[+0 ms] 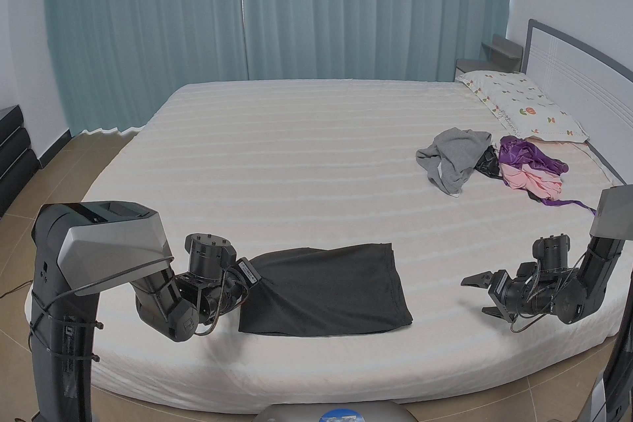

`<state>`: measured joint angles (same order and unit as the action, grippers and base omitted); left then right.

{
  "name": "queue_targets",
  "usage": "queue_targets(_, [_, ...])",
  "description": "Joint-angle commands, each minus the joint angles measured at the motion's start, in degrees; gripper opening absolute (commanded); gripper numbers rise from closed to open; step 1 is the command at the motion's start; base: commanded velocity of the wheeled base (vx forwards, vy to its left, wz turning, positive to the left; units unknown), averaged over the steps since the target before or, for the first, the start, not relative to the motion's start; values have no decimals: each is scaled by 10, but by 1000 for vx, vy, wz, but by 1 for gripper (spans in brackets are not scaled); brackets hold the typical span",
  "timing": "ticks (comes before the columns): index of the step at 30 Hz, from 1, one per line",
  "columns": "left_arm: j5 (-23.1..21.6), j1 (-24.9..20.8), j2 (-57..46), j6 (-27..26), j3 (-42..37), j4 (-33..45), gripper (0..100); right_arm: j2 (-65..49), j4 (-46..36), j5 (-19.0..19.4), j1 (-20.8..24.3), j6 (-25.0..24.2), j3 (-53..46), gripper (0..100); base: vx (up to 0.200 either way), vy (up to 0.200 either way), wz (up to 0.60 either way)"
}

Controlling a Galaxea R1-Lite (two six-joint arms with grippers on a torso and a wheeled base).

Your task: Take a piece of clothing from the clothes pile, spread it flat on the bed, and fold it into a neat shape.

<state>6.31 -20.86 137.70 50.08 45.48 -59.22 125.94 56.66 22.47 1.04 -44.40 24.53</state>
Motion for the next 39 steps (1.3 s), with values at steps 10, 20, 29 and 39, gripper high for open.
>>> queue_targets(10, [0,-1,-4,17,-9,0,0,1,0,0,0,0,1,100,0,200,0])
queue_targets(20, [0,-8,-7,17,-22,0,0,2,0,0,1,0,1,100,0,0,0])
queue_targets(29, [-3,-14,-9,31,-30,0,100,2,0,0,1,0,1,100,0,0,0])
queue_targets(39, [-4,-13,-28,58,-45,0,100,2,0,1,1,0,0,100,0,0,0])
